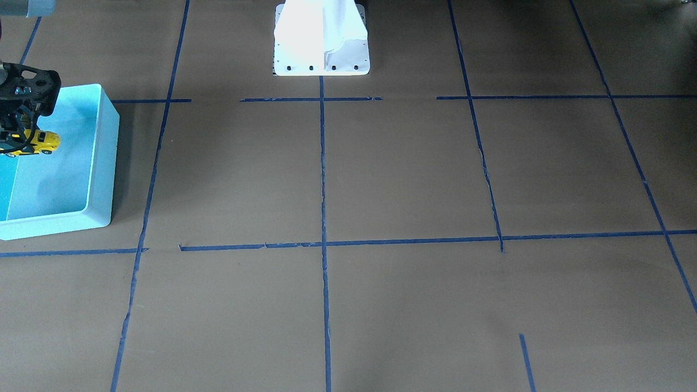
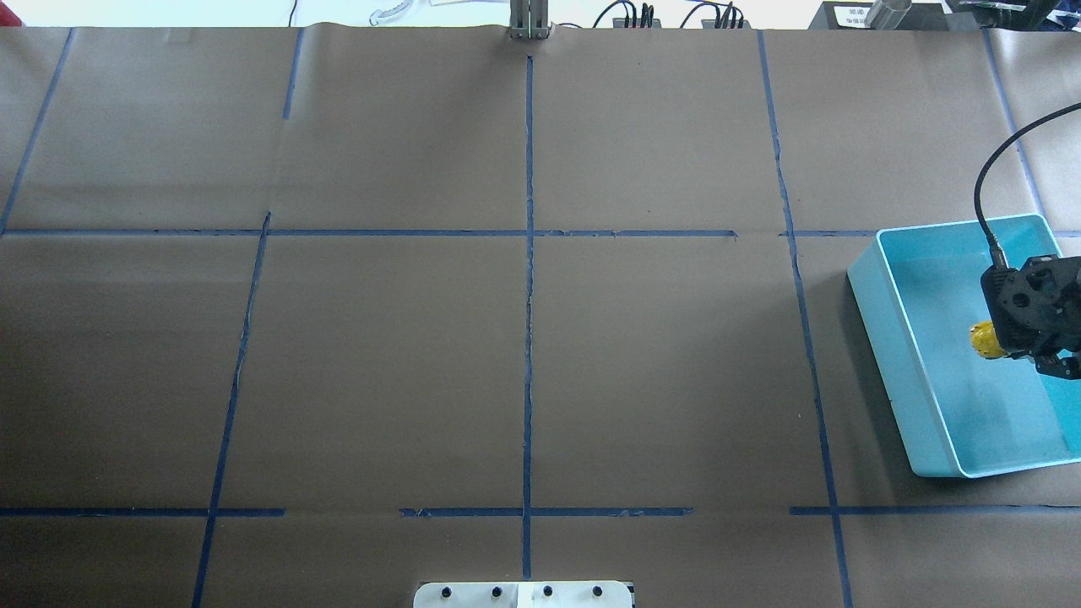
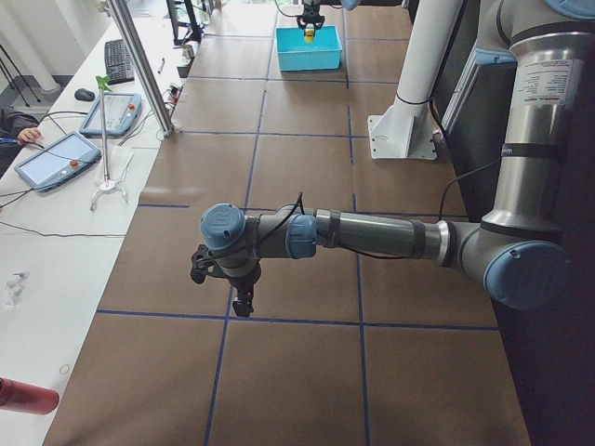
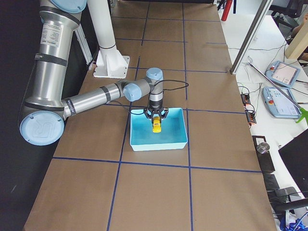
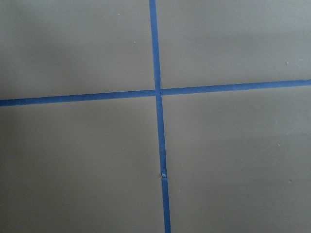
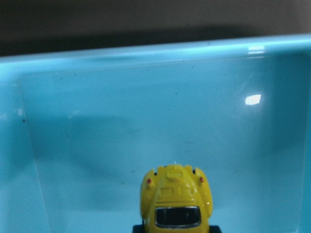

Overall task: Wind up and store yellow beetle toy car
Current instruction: 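Carry the car over the light-blue bin and lower it inside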

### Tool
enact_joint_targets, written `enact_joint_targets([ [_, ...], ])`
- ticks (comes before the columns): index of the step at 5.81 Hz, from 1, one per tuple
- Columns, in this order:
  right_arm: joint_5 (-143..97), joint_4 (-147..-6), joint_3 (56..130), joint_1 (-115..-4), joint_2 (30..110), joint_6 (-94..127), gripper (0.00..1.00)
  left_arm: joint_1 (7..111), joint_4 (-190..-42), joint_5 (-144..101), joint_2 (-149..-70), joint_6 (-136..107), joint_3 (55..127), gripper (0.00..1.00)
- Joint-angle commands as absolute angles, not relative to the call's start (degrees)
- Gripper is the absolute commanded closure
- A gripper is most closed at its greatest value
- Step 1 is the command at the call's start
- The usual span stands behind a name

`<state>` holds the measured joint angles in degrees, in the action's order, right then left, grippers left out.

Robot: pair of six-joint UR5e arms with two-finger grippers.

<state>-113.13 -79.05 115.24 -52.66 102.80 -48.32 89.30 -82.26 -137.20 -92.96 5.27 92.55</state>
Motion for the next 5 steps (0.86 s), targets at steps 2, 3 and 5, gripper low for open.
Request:
enact_joint_targets([
  [2,-113.2,-75.8,106.0,-49.6,98.4,-46.0,0.98,89.3,-82.3,-137.2,-93.0,5.3,92.5,0.00],
  [3,-113.2,-75.8,105.7,-48.8,98.1,-46.1,0.97,89.3,-82.3,-137.2,-93.0,5.3,92.5,0.00],
  [5,-112.9,-75.8,105.6,-48.0,97.6,-46.0,0.70,89.3,-82.3,-137.2,-93.1,5.3,92.6,0.00],
])
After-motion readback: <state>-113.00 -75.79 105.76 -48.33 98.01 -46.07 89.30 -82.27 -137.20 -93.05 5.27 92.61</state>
